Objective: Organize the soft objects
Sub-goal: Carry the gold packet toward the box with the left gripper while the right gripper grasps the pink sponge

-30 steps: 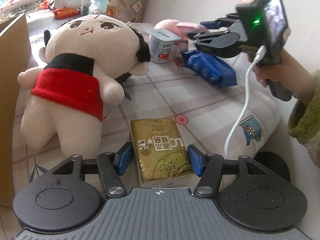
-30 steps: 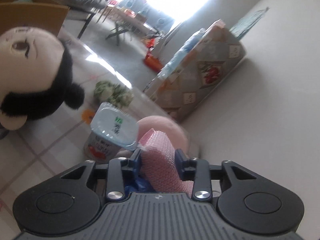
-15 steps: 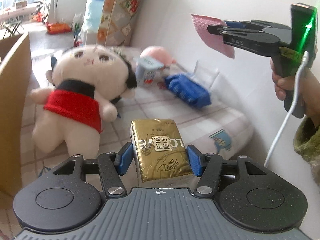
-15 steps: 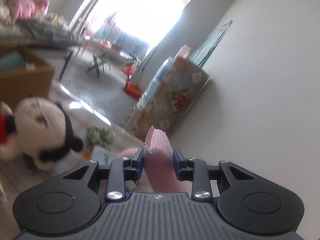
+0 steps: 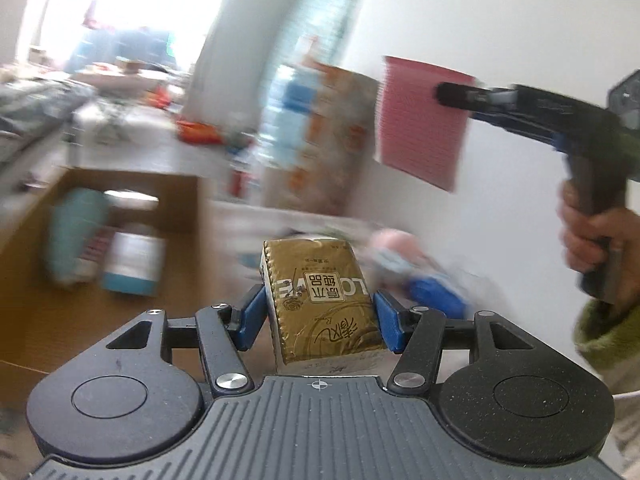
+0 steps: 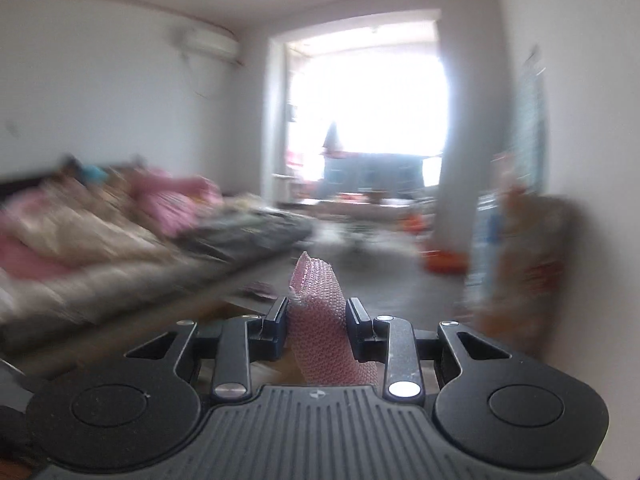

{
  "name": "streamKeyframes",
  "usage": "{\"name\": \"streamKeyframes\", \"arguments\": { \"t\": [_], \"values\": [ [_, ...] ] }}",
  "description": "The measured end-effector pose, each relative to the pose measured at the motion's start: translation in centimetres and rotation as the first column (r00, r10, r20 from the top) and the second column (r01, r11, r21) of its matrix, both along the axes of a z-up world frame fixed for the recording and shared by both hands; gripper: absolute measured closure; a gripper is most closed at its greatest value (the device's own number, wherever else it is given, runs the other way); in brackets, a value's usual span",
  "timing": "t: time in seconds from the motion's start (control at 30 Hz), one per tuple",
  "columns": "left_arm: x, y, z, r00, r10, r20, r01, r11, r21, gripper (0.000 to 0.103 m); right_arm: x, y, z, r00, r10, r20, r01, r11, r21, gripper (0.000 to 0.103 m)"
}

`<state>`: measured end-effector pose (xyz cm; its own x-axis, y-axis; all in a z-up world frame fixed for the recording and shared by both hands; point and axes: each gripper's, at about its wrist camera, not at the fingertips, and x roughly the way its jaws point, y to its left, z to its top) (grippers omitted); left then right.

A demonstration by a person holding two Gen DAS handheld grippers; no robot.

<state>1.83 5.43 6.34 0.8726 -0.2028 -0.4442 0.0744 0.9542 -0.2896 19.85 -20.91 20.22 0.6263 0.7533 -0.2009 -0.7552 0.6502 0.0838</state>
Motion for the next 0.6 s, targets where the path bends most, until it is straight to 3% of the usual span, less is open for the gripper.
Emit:
{"name": "streamKeyframes", "arguments": {
  "t": [0.1, 0.23, 0.4, 0.43, 0.53, 0.6],
  "values": [
    [0.3, 3.3, 0.7, 0.993, 0.113, -0.019, -0.112, 0.992, 0.064, 0.046, 2.2, 3.7, 0.3, 0.981, 0.143, -0.134, -0.133, 0.988, 0.084, 0.070],
    [3.2, 7.9, 0.1, 0.974, 0.191, -0.125, -0.181, 0.979, 0.089, 0.046, 5.7, 10.3, -1.4, 0.908, 0.257, -0.331, -0.223, 0.965, 0.140, 0.070],
    [8.5, 13.1, -3.5, 0.906, 0.281, -0.315, -0.239, 0.957, 0.166, 0.046, 10.9, 17.5, -5.7, 0.800, 0.275, -0.533, -0.251, 0.961, 0.119, 0.070],
    [8.8, 14.0, -3.8, 0.899, 0.278, -0.338, -0.230, 0.957, 0.174, 0.046, 11.3, 18.6, -6.8, 0.788, 0.265, -0.555, -0.250, 0.963, 0.106, 0.070],
    [11.3, 16.1, -5.9, 0.848, 0.300, -0.437, -0.228, 0.951, 0.209, 0.046, 13.2, 21.5, -9.3, 0.746, 0.216, -0.630, -0.234, 0.971, 0.056, 0.070],
    [12.8, 17.3, -6.9, 0.814, 0.309, -0.492, -0.231, 0.949, 0.213, 0.046, 14.0, 22.7, -10.4, 0.734, 0.170, -0.657, -0.217, 0.976, 0.010, 0.070]
  ]
}}
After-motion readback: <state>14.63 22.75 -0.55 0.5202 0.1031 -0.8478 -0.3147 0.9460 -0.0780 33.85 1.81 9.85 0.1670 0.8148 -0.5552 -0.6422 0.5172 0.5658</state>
